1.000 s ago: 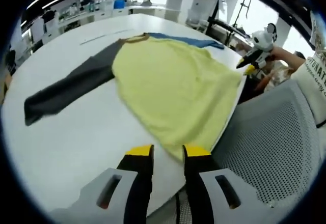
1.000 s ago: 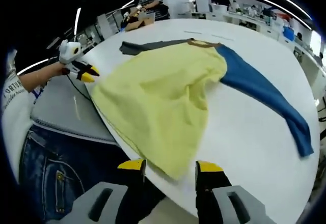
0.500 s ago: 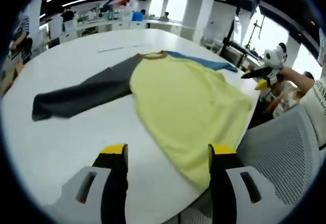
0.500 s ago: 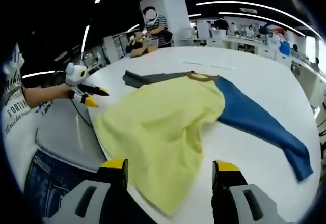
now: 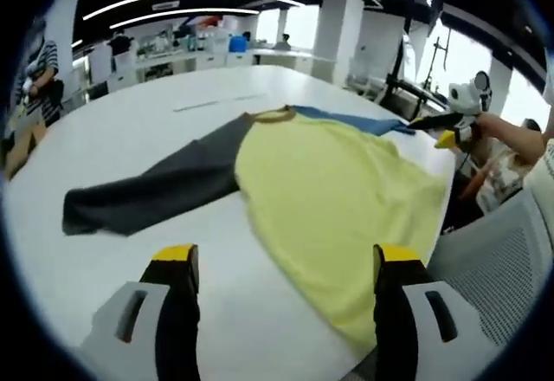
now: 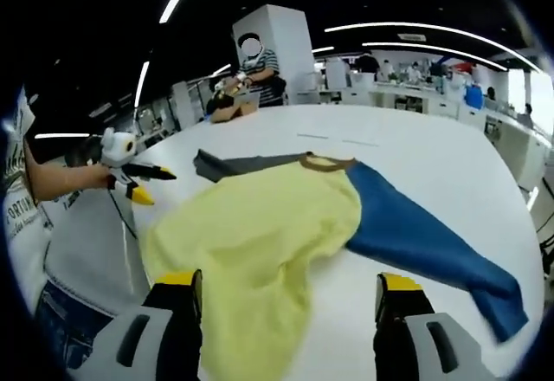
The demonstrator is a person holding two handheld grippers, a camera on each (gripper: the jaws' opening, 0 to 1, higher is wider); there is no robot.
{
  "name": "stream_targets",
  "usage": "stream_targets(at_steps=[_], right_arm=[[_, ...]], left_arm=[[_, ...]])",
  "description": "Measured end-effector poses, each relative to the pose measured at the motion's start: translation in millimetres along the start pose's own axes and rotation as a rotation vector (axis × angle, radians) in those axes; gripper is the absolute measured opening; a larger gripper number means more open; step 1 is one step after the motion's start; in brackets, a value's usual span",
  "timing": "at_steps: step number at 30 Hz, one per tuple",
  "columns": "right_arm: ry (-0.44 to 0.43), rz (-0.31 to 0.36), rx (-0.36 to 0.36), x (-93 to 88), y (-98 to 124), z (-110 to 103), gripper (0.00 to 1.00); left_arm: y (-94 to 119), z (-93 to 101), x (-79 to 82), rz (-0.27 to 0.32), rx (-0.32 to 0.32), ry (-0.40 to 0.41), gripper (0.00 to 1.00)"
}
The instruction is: Fold the garment on the visible template until the final outline fits inside the template.
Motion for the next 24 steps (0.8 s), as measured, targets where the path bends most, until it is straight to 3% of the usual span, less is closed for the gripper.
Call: stream_targets(at_steps=[10,24], right_arm=[[0.017,0.041,-0.026,20.1,-15,19,0.74],[0.089,-0.01,-0.099,22.3,-40,53,0.47]], left_arm=[[-12,-19.4,14.0,0.051,0.043,-0.012,0.72],[-31,-52.3,17.4,0.027,0.115,-0.051,0.52]])
Point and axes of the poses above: the point that each gripper's makers call its tool centre point, and the gripper's own axes: y roughly backward along the fingers, z roughly to its right, x roughly out of its top, the point moved 5 cm from there along y, roughly backward along the fingers, and after that the axes turned 10 degrees about -y, right-handed, at the moved point
